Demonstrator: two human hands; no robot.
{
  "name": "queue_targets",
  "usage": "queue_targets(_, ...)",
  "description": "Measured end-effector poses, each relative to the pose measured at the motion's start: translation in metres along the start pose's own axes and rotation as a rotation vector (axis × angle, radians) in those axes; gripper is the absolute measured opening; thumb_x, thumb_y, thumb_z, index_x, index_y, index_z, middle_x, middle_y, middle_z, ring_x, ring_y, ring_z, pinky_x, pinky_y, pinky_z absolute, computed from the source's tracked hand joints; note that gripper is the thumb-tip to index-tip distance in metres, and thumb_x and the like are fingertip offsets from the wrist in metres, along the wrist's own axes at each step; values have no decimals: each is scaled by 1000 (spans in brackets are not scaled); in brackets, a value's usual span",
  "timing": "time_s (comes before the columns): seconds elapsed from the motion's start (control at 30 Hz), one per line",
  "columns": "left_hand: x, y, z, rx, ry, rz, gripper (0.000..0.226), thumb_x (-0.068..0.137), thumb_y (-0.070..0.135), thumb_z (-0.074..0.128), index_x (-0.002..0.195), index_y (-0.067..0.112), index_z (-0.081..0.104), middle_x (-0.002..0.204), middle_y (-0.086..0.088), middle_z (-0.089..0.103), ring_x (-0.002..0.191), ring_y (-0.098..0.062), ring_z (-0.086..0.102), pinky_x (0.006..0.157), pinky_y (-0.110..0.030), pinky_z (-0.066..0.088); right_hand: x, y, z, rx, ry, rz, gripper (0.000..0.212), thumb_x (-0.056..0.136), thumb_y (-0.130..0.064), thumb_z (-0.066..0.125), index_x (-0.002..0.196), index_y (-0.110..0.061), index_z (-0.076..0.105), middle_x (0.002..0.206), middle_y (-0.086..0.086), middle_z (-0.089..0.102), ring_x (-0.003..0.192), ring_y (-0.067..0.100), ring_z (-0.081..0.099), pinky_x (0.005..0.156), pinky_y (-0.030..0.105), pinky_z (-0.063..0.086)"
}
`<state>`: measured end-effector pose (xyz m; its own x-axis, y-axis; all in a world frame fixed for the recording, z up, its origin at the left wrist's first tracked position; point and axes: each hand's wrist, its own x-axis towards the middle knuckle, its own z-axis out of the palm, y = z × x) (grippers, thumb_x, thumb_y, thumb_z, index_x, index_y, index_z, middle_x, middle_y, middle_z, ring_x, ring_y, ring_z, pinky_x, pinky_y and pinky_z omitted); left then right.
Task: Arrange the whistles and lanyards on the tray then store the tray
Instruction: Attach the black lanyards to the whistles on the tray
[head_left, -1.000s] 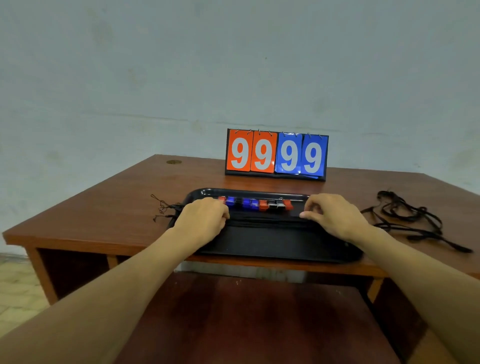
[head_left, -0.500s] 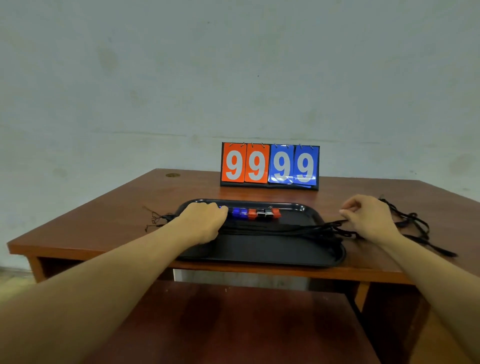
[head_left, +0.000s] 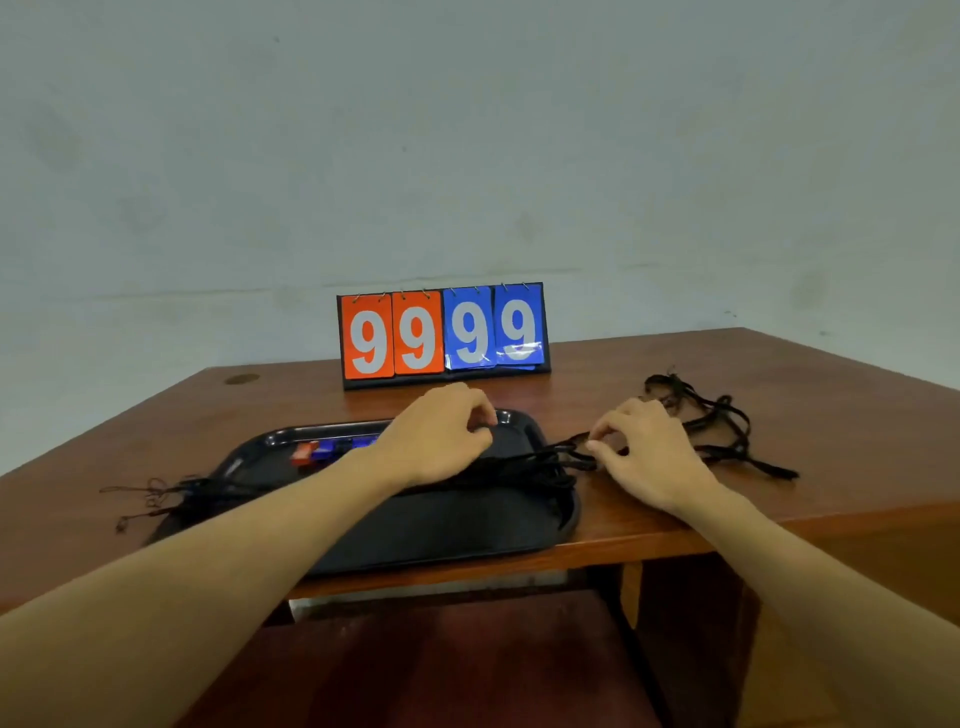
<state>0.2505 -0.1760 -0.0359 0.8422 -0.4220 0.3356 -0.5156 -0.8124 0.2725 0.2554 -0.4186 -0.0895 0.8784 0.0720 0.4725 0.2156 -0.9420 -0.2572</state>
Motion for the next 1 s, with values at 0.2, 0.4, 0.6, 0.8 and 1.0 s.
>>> queue_targets(0.2,17,20,12,-104,38,-5,16,91,18,56,105,22,63,111,6,56,102,-7,52,91,-23,42,1,3,0,51,-40,31,13,88,-38,62,93,-27,68,117,-2,56,119,22,41,101,44,34)
queue_targets(0.4,26,45,12,-360,-30,-141,18,92,16,55,107,20,65,113,7,58,99,-4,51,86,-21,40,6,7,-6,179,90,150,15,89,-34,62,90,-26,74,94,-5,71,96,15,61,93,47,48)
queue_targets(0.6,26,74,-6,-611,20,-186,20,88,13,59,105,19,68,104,6,63,96,-5,57,81,-20,40,26,-8,-42,487,314,254,17,92,-23,58,92,-13,71,89,-2,70,86,12,62,84,31,49)
queue_targets(0.8,20,82,-26,-698,46,-195,21,89,14,60,108,19,64,101,8,62,93,-2,57,90,-25,41,35,-29,-97,918,397,277,14,91,-11,59,84,-13,71,90,2,74,91,11,69,86,22,50)
queue_targets(1.0,15,93,-39,-664,55,-179,33,90,11,56,121,20,56,119,0,61,109,-11,56,100,-28,41,31,-42,-138,1162,440,249,15,93,-10,56,97,-6,70,100,7,73,97,15,69,91,26,51)
